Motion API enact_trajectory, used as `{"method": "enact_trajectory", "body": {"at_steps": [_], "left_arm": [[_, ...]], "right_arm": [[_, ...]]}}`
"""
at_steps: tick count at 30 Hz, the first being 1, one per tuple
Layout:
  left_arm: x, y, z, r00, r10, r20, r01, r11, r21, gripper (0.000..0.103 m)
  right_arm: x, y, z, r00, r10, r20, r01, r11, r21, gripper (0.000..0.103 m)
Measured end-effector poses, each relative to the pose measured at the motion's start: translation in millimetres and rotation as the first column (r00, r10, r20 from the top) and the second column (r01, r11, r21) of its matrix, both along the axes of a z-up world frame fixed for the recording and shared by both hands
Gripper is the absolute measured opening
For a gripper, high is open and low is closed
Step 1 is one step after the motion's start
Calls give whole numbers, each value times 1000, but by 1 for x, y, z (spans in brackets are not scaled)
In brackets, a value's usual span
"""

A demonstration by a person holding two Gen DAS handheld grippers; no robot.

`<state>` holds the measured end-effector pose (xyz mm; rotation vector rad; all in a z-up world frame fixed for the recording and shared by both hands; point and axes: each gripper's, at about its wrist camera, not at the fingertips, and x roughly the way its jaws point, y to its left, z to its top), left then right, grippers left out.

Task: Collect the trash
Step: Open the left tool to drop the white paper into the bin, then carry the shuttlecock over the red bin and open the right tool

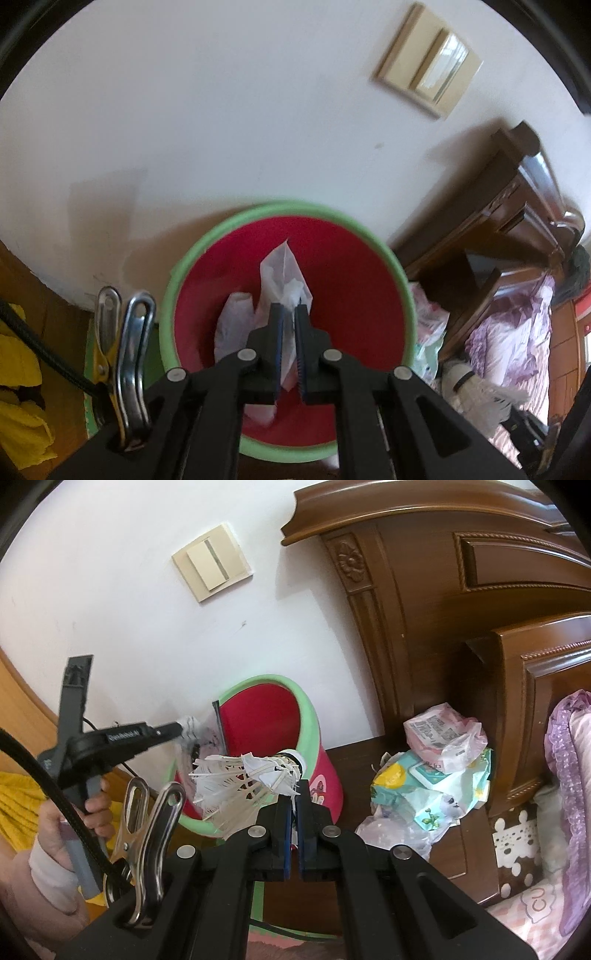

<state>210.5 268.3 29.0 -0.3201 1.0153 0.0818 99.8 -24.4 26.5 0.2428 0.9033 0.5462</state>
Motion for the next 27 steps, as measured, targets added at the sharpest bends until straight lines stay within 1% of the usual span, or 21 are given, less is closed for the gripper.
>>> {"method": "enact_trajectory", "body": {"at_steps": [5, 6, 10, 16, 20, 27], "left_arm": [[1, 0, -13, 999, -32, -41, 33, 999, 10, 8], [0, 0, -14, 998, -35, -43, 36, 999, 12, 9], [-1, 1, -14, 998, -45, -45, 45, 999, 10, 17], [-6, 3, -11, 998, -55, -36, 56, 998, 17, 23], [-11, 6, -8, 998, -53, -32, 53, 998, 19, 24], [-18, 17, -3, 999, -37, -23, 37, 999, 15, 24]], "right_arm": [[0, 11, -2, 1000, 6, -3, -6, 1000, -7, 3], [0, 13, -2, 1000, 8, -5, -8, 1000, -8, 3], [3, 24, -3, 1000, 21, -7, -21, 1000, -14, 3], [12, 46, 0, 998, 58, 3, -58, 998, -15, 3], [19, 67, -1, 995, 101, 8, -100, 995, -22, 3], [31, 99, -10, 988, 151, -18, -152, 988, -32, 4]]}}
